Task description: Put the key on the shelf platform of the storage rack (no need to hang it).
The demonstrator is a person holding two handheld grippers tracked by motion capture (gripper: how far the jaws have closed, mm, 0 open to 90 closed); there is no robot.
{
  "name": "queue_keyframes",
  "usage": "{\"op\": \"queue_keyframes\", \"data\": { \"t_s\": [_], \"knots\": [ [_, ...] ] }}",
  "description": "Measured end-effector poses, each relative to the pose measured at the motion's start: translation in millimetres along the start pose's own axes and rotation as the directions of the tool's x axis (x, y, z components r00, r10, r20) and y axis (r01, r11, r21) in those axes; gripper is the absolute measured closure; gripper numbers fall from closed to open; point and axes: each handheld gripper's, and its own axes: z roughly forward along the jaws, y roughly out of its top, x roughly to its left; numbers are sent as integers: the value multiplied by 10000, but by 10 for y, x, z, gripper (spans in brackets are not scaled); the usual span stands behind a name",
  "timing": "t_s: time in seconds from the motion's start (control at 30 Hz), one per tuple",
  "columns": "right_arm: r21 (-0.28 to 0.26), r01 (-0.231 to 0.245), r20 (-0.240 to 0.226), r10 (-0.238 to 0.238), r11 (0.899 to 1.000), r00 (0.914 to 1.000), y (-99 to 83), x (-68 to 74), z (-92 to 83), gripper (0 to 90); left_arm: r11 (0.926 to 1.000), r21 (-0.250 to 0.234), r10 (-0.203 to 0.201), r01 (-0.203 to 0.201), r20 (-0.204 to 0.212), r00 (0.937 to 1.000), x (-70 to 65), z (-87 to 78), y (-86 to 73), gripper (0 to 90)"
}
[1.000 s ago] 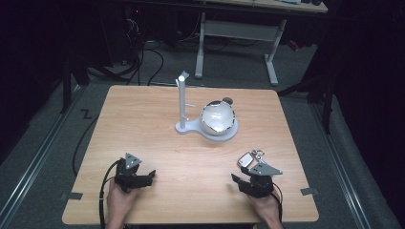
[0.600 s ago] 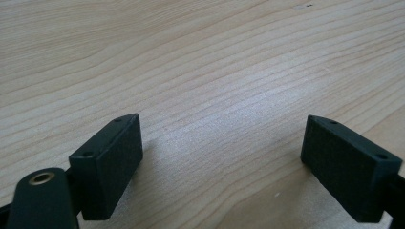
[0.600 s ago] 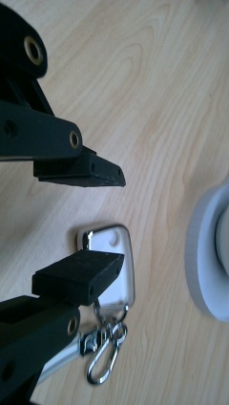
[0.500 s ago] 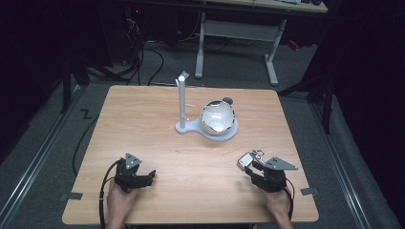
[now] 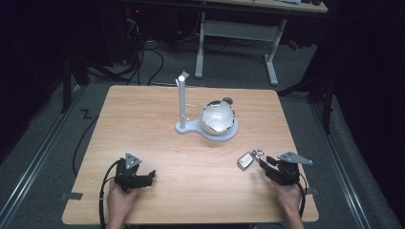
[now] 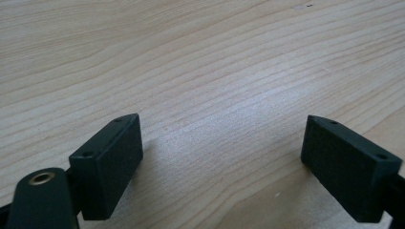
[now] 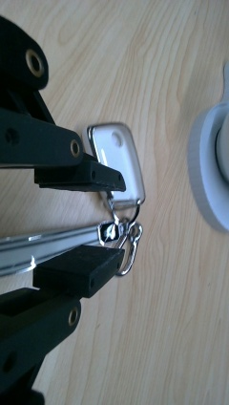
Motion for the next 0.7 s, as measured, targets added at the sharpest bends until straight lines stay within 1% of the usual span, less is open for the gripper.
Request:
{"op": "queue_keyframes", "data": {
  "t_s": [0.07, 0.13, 0.27, 0.47, 0.6, 0.63, 0.7],
  "knots": [
    [193, -200, 82, 198, 9996, 9998, -7, -43, 12, 630, 10000, -14, 14, -14, -4, 10000, 1, 1, 1, 145],
    [285, -61, 205, 55, 9996, 9998, -9, -76, 26, 633, 10000, -18, 5, -5, -11, 10000, 0, 1, 0, 145],
    [537, -208, 269, 194, 9983, 9995, -22, -123, 82, 635, 10000, -15, 8, -8, -8, 10000, 0, 1, 1, 145],
    [770, -213, 235, 195, 9968, 9995, -21, -142, 170, 637, 10000, -21, -9, 9, -13, 10000, -1, 2, 1, 146],
    [887, -386, 134, 376, 9953, 9992, -17, -157, 234, 637, 10000, -18, 8, -8, -6, 10000, 0, 2, 1, 146],
    [887, -386, 134, 376, 9953, 9992, -17, -157, 234, 637, 10000, -25, -2, 2, -17, 10000, 0, 2, 1, 146],
    [986, -211, 150, 197, 9949, 9997, 14, -146, 257, 636, 10000, -22, 5, -5, -9, 10000, 0, 2, 1, 146]
  ]
}}
